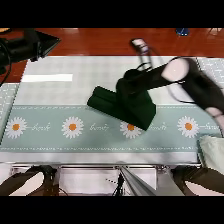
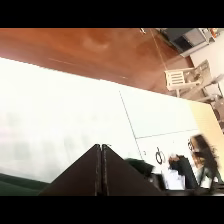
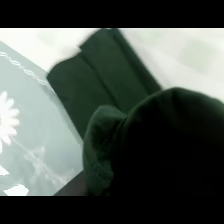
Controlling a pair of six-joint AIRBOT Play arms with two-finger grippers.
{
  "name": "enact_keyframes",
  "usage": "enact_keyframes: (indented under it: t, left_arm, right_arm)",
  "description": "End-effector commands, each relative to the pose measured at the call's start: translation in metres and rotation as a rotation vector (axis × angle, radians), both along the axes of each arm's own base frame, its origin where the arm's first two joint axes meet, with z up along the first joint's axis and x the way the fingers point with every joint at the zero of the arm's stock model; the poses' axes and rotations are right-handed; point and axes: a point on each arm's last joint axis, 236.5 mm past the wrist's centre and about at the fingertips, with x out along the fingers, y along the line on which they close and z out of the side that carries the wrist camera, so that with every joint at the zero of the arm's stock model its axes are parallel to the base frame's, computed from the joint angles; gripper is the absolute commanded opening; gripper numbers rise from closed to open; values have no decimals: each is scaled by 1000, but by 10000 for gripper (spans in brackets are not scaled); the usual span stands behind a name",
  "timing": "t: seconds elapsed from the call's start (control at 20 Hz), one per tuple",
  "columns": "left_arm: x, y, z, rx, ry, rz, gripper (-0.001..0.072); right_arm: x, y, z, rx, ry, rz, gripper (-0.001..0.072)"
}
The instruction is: Fold the shirts.
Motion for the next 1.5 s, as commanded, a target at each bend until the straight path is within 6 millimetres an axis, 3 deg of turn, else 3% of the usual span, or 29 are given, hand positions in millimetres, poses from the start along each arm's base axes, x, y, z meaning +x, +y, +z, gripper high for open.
enact_keyframes:
  t: [0.0, 0.15, 0.25, 0.3, 0.35, 0.45, 0.6, 0.7, 0.75, 0.85, 0.9, 0.95, 1.0, 1.05, 1.1, 1.15, 1.3, 1.45]
  left_arm:
    - [-17, -5, 4, 8, 4, -58, 16]
    - [-24, -10, 2, 10, 17, -92, 17]
    - [-31, -16, -1, 16, 27, -129, 17]
    - [-34, -18, -2, 17, 31, -144, 16]
    - [-37, -20, -2, 21, 31, -156, 16]
    - [-39, -23, -3, 26, 28, -170, 16]
    - [-39, -23, -3, 42, 8, -176, 17]
    - [-38, -20, -9, 73, 13, -171, 18]
    - [-37, -15, -18, 115, 22, -163, 18]
    - [-34, 2, -40, 228, 46, -135, 19]
    - [-33, 14, -53, 293, 63, -121, 31]
    - [-32, 26, -65, 354, 83, -106, 89]
    - [-33, 37, -76, 416, 103, -99, 213]
    - [-36, 48, -88, 469, 144, -87, 374]
    - [-39, 60, -101, 517, 201, -60, 473]
    - [-44, 72, -114, 567, 264, -40, 496]
    - [-60, 98, -139, 669, 393, -14, 496]
    - [-66, 98, -147, 675, 417, -28, 495]
  right_arm:
    - [4, 76, -41, 107, 16, -4, 38]
    - [5, 120, -71, 182, 28, -48, 48]
    - [16, 129, -81, 222, 28, -123, 261]
    - [22, 129, -81, 239, 29, -156, 341]
    - [28, 126, -79, 254, 25, -184, 356]
    - [41, 116, -67, 282, 14, -223, 356]
    - [62, 87, -27, 314, -48, -257, 356]
    - [69, 44, -3, 241, -97, -233, 355]
    - [68, 8, 2, 142, -113, -216, 356]
    - [56, -85, -6, -145, -86, -212, 356]
    - [41, -147, -19, -336, -14, -235, 356]
    - [22, -206, -32, -502, 93, -267, 361]
    - [5, -243, -45, -576, 189, -277, 428]
    - [-11, -264, -61, -561, 285, -312, 504]
    - [-27, -268, -80, -464, 392, -362, 577]
    - [-40, -254, -97, -304, 489, -411, 601]
    - [-42, -195, -121, 126, 593, -506, 602]
    - [-39, -153, -139, 294, 582, -566, 601]
